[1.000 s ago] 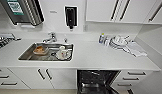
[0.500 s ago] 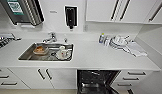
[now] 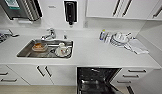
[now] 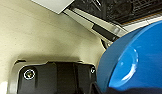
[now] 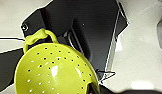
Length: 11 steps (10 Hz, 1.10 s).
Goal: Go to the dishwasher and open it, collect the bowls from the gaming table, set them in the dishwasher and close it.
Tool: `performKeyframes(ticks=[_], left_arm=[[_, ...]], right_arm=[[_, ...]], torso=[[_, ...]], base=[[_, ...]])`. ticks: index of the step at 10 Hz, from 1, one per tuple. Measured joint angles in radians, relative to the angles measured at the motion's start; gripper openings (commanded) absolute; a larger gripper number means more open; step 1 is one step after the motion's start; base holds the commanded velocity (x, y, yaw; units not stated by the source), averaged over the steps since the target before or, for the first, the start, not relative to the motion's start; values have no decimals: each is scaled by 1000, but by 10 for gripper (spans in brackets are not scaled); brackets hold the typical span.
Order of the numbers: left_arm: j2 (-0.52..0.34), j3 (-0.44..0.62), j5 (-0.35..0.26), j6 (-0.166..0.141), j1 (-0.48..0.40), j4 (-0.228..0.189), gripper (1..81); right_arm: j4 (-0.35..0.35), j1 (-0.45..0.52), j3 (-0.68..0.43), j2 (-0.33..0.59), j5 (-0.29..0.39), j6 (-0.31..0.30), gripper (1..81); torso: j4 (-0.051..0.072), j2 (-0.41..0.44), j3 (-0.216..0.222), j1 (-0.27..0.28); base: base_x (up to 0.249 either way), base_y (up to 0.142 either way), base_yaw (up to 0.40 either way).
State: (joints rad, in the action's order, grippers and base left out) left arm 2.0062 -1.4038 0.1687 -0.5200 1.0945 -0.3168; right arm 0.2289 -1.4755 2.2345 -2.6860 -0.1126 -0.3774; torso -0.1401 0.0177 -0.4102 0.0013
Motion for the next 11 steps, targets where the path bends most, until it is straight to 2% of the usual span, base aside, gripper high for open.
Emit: performKeyframes(ticks=[2,5,7,10,11], left_arm=[[-32,74,-82,0,-114,0,10],[-44,132,-230,-9,-266,0,10],[-27,144,-309,-34,-372,1,10],[112,145,-414,-61,-452,1,10],[162,145,-440,-82,-492,1,10]], right_arm=[[0,9,0,-2,-4,0,10],[0,18,0,-8,-11,0,10],[0,18,0,-10,-21,0,10],[1,16,0,-13,-38,2,10],[0,16,2,-19,-37,2,10]], torso=[[0,-1,-66,1],[0,-1,-89,1],[0,-1,-89,2],[0,-2,-89,2],[0,-2,-89,2]], base=[[0,0,0],[0,0,0],[0,0,0],[0,0,0],[0,0,0]])
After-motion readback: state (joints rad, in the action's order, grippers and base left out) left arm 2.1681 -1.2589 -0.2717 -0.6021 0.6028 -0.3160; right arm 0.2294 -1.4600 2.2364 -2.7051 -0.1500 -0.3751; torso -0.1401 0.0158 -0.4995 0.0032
